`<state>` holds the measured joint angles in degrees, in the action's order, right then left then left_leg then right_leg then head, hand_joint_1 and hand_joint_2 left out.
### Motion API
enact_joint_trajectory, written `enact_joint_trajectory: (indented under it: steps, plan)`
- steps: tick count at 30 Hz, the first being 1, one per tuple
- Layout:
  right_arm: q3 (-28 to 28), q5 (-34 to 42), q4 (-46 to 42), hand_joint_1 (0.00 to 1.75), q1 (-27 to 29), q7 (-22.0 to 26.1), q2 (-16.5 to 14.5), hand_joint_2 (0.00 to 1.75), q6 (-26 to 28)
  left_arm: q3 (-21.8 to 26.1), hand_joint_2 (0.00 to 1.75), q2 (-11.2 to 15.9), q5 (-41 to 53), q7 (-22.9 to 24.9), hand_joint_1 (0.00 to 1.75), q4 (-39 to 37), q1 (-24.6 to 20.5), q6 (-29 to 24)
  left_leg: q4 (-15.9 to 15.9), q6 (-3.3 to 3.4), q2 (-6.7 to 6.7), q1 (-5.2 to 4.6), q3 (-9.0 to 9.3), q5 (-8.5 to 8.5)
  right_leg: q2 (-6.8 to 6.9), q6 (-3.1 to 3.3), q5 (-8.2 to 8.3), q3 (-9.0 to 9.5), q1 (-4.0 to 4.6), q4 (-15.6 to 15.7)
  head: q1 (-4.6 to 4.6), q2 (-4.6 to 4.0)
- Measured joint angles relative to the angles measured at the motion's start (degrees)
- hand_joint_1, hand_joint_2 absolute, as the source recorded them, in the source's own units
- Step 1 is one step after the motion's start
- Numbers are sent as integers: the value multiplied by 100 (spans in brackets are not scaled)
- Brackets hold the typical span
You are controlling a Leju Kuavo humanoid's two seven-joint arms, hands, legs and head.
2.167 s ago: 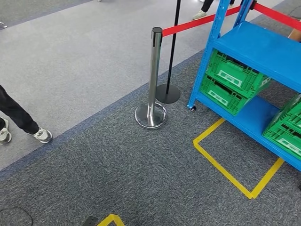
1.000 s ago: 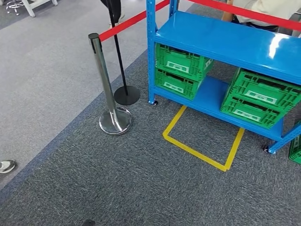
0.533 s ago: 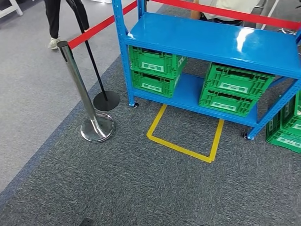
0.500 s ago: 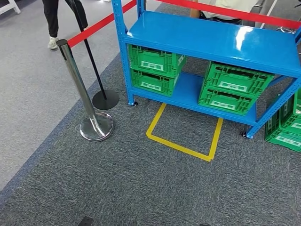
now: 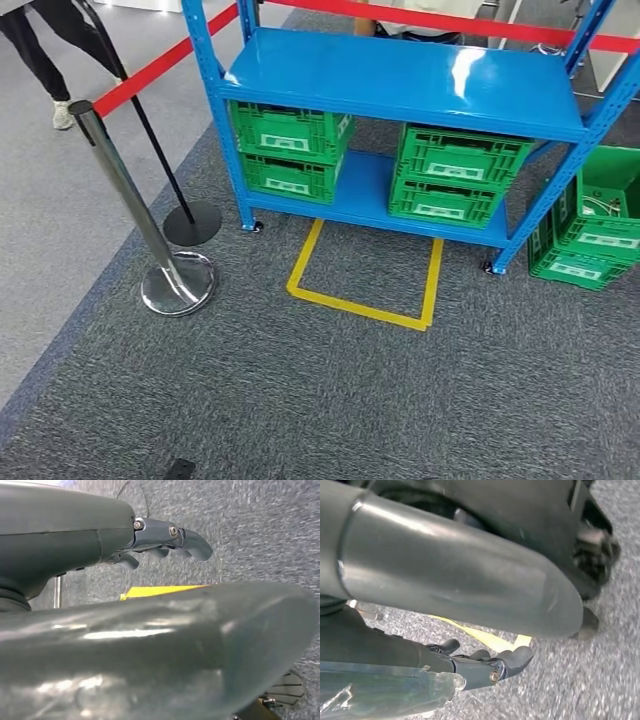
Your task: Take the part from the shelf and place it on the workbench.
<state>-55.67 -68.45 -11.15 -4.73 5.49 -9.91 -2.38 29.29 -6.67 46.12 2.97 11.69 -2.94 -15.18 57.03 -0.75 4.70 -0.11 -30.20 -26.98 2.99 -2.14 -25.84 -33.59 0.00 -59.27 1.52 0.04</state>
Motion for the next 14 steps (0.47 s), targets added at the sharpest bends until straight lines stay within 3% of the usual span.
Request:
enact_joint_trajectory:
  steps: [2, 4, 6, 8, 9, 10, 12, 14]
  plan:
    - [-1, 2, 0, 0, 1, 1, -1, 0, -2, 0, 0, 4, 11, 10, 0, 0, -12, 14, 0, -60, 37, 13, 18, -18, -116, 70, 27, -13, -5, 17, -6, 0]
    - [-2, 6, 0, 0, 0, 5, -3, 0, -3, 2, 0, 9, 25, 31, 0, 0, -16, 22, 259, -123, -137, 29, -82, -213, -222, 139, 54, -9, -37, 49, -23, 0]
    - [-2, 9, 1, 0, -11, 10, -12, 0, -3, 13, 0, 10, 32, 49, 0, 0, -6, 27, 974, -160, -358, 39, -420, -588, -332, 180, 64, -13, -57, 58, -41, 0]
    - [-2, 11, 2, 0, -10, 9, -21, 0, -3, 28, 0, 11, 33, 59, 0, 0, 12, 29, 1592, -170, -416, 44, -749, -779, -460, 191, 63, -18, -57, 57, -43, 0]
    - [-3, 11, 2, 0, -4, 7, -22, 0, -3, 34, 0, 13, 34, 61, 0, 0, 18, 27, 1622, -168, -427, 47, -789, -703, -528, 189, 65, -17, -59, 57, -42, 0]
    - [-3, 11, 2, 0, 1, 2, -23, 0, -3, 38, 0, 16, 37, 61, 0, 0, 21, 25, 1427, -163, -442, 53, -720, -523, -598, 182, 68, -13, -64, 56, -43, 0]
    - [-4, 10, 2, 0, -2, -9, -26, 0, -3, 41, 0, 22, 46, 54, 0, 0, 18, 19, 659, -155, -593, 82, -388, -96, -733, 146, 75, -13, -67, 48, -45, 0]
    - [-4, 9, 2, 0, -12, -16, -28, 0, -3, 42, 0, 21, 52, 45, 0, 0, 13, 16, 144, -143, -761, 109, -162, 78, -821, 101, 79, -33, -57, 29, -46, 0]
